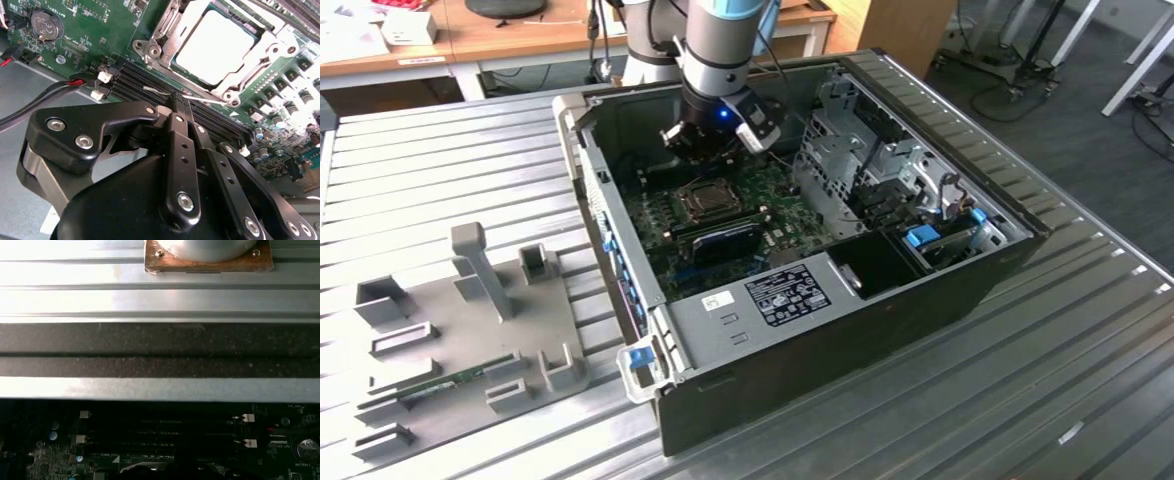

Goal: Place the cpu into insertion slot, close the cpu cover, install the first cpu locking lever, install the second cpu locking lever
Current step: 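Install the first cpu locking lever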

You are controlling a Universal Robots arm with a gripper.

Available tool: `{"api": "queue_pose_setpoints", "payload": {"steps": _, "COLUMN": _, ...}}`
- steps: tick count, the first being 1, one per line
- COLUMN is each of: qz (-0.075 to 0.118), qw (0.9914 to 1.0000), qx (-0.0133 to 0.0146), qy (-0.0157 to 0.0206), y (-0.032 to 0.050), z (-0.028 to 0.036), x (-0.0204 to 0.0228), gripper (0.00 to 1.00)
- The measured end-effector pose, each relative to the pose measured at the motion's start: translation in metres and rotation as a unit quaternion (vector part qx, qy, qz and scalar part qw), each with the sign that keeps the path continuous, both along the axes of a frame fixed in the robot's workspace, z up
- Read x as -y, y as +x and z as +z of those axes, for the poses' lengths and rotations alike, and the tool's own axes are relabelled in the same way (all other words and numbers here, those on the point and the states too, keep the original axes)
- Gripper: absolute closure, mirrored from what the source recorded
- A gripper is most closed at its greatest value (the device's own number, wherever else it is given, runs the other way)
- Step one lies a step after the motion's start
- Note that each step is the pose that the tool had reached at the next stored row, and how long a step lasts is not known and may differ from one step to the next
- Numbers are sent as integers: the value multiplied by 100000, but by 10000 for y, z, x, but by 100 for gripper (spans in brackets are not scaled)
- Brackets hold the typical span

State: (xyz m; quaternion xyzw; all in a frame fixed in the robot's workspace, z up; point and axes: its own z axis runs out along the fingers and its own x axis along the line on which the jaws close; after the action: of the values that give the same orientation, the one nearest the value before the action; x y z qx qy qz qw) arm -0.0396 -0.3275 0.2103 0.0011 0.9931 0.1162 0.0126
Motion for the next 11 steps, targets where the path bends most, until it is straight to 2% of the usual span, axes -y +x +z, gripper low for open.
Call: {"api": "queue_pose_setpoints", "payload": {"steps": 11, "qz": 1, "qw": 100000, "qx": -2, "qy": 2, "y": 0, "z": -2, "x": -24, "gripper": 90}}
